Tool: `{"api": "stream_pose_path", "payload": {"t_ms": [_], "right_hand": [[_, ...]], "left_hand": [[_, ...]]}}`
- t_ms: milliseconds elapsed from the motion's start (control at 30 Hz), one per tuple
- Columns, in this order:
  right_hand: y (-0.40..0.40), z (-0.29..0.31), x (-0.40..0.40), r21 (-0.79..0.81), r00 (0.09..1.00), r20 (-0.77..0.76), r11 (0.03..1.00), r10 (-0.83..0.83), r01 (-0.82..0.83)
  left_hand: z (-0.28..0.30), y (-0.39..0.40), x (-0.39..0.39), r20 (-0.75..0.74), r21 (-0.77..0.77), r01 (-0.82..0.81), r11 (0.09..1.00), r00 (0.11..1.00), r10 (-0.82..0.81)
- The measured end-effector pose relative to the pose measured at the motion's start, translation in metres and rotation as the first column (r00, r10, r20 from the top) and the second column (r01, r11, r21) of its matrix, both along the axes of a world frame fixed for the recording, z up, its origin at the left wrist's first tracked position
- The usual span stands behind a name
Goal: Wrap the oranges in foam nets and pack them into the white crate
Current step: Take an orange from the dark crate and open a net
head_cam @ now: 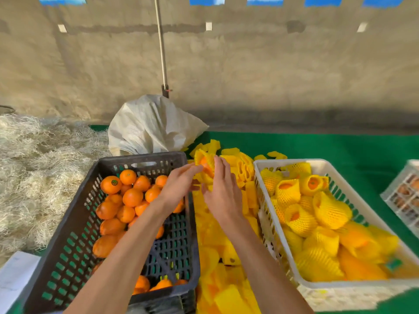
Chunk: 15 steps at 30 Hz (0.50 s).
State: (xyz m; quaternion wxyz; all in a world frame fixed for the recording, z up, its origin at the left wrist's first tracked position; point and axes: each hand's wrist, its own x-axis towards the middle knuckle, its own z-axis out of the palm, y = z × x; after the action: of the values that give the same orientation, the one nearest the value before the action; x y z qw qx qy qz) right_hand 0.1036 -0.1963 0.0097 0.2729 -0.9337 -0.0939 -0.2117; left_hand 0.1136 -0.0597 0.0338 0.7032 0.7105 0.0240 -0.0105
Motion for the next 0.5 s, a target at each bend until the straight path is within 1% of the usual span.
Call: {"api": "stream_pose_path", "payload": {"t_ms": [100,167,233,400,467,500], "right_hand": [[-0.063,0.007,0.004,0.043,0.986,0.003,0.985,-0.166,0.166],[-0.102,0.009,0.004,0.032,0.964,0.017,0.964,-0.264,0.264],[-0.133,0.009,0.002,0.021,0.933,0.013,0.933,-0.359,0.358],[-0.187,0.008,-0.006,-0.029,0.827,0.028,0.827,-0.561,0.562],[-0.201,0.005,-0.009,-0.023,0.785,0.044,0.785,-0.618,0.619],[-0.206,0.004,-0.010,-0.031,0.772,0.041,0.771,-0.634,0.636]], "left_hand": [[0.005,-0.053,0.005,0.001,0.029,0.122,0.992,0.993,-0.122],[0.006,-0.091,0.005,-0.008,0.003,0.201,0.980,0.980,-0.201],[0.006,-0.128,0.005,0.001,0.010,0.260,0.966,0.966,-0.260],[0.007,-0.207,0.010,0.010,0.066,0.446,0.893,0.894,-0.447],[0.005,-0.228,0.014,0.008,0.089,0.484,0.870,0.873,-0.487],[0.003,-0.235,0.015,0.016,0.126,0.493,0.861,0.867,-0.499]]}}
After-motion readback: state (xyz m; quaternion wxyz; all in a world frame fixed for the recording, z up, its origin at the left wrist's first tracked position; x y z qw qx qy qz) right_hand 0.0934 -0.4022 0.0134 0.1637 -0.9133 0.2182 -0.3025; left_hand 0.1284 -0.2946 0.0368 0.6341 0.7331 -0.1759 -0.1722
